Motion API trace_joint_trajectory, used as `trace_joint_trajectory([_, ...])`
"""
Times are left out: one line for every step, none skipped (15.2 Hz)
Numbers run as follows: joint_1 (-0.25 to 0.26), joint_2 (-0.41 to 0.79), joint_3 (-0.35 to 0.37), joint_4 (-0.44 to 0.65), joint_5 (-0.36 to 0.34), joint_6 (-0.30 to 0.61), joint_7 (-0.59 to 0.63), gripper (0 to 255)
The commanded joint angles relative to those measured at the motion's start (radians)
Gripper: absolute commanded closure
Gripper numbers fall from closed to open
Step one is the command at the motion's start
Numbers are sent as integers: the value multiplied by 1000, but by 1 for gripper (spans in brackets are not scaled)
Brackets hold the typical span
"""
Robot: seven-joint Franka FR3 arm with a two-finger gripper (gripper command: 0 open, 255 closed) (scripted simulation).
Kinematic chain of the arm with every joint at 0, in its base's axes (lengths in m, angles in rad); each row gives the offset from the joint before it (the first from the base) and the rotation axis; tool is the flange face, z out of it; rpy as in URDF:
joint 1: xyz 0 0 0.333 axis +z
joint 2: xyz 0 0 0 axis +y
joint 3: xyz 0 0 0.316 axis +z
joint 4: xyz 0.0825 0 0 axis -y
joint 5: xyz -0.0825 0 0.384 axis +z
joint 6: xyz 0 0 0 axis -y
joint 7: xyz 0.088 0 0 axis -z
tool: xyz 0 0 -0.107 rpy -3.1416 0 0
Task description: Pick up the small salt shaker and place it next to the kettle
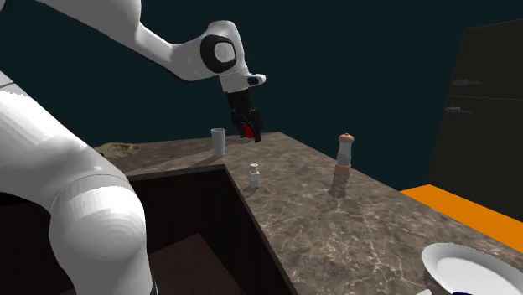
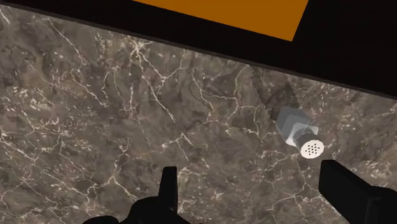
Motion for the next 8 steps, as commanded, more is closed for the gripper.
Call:
trace_joint_trajectory([-8, 56, 50, -2, -17, 60, 65, 0])
trace_joint_trajectory([-15, 87, 75, 2, -31, 87, 97, 0])
trace_joint_trajectory([-24, 120, 100, 9, -47, 112, 131, 0])
trace_joint_trajectory([-33, 154, 125, 17, -67, 136, 168, 0])
trace_joint_trajectory([-43, 190, 150, 27, -91, 159, 206, 0])
trace_joint_trajectory([-55, 228, 176, 39, -118, 180, 246, 0])
trace_joint_trajectory([-67, 267, 201, 52, -150, 199, 289, 0])
trace_joint_trajectory([-78, 308, 225, 68, -187, 216, 335, 0])
